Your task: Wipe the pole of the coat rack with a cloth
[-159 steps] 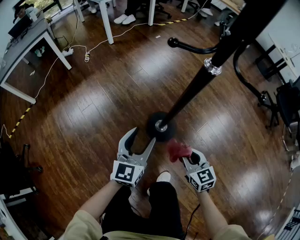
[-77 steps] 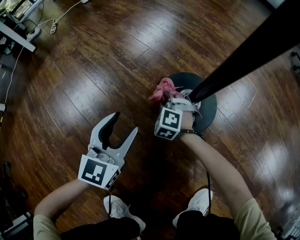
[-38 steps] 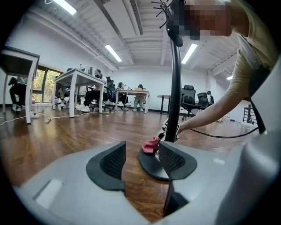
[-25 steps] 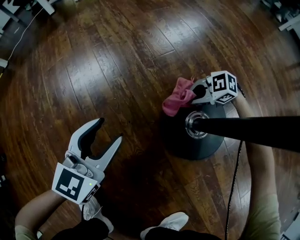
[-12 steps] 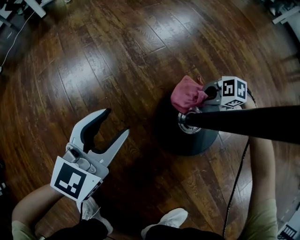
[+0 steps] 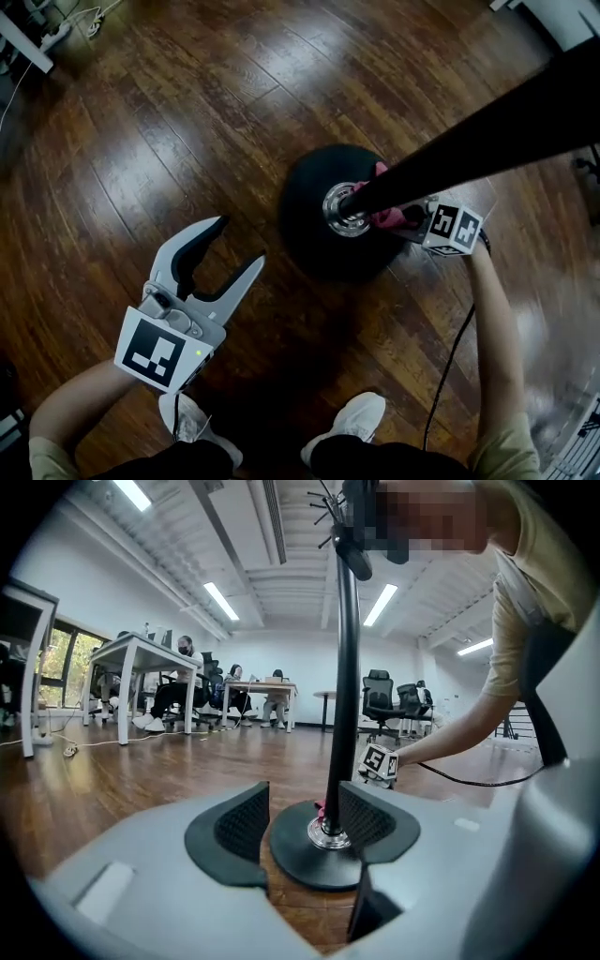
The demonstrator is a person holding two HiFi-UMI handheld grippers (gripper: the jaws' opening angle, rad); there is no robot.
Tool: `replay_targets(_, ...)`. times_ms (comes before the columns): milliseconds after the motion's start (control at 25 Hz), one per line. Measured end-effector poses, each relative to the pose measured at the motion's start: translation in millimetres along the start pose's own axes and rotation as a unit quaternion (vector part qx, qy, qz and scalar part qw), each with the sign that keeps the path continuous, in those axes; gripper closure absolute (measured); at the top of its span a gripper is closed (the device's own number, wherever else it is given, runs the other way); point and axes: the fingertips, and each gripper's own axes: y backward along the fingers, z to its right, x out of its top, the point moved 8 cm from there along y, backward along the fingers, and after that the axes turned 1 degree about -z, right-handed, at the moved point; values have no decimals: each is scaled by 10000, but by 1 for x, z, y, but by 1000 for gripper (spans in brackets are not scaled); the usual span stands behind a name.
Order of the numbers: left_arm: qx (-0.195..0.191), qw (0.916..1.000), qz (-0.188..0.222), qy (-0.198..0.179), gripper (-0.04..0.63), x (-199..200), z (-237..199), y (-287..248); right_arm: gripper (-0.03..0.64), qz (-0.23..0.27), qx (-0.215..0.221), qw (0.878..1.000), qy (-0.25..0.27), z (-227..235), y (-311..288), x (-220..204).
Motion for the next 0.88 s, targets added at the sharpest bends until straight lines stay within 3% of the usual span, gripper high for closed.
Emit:
replay_targets(120, 16, 10000, 91, -17, 368, 6, 2, 6, 566, 2, -3, 9993, -365, -47, -16, 13)
replay_targets(240, 1, 9997, 213, -96, 368, 13, 5, 10, 566, -57, -576, 9969, -537, -78, -32, 32)
replay_targets(320, -9, 9997, 224, -85, 368, 14, 6, 13, 566, 100, -624, 9960, -629, -94, -48, 53)
replay_targets(440, -37, 9996, 206, -175, 367, 14, 10, 18, 566, 291, -513, 9973, -443, -111, -76, 93)
replay_targets(520, -105, 9991, 185, -377, 357, 14, 13, 20, 566, 81, -795, 9967, -171, -112, -87, 115)
replay_targets(640, 43, 9992, 192, -356, 345, 20, 5, 26, 566, -46, -1093, 9940, -65, -104, -105, 146)
replay_targets(760, 339, 9974, 401, -499, 345, 42, -5, 39, 565, 716, -637, 9929, -705, -108, -94, 178)
replay_targets(880, 412, 9946, 525, -799, 334, 94, -8, 57, 565, 1837, -604, 9725, -1301, -125, -28, 224)
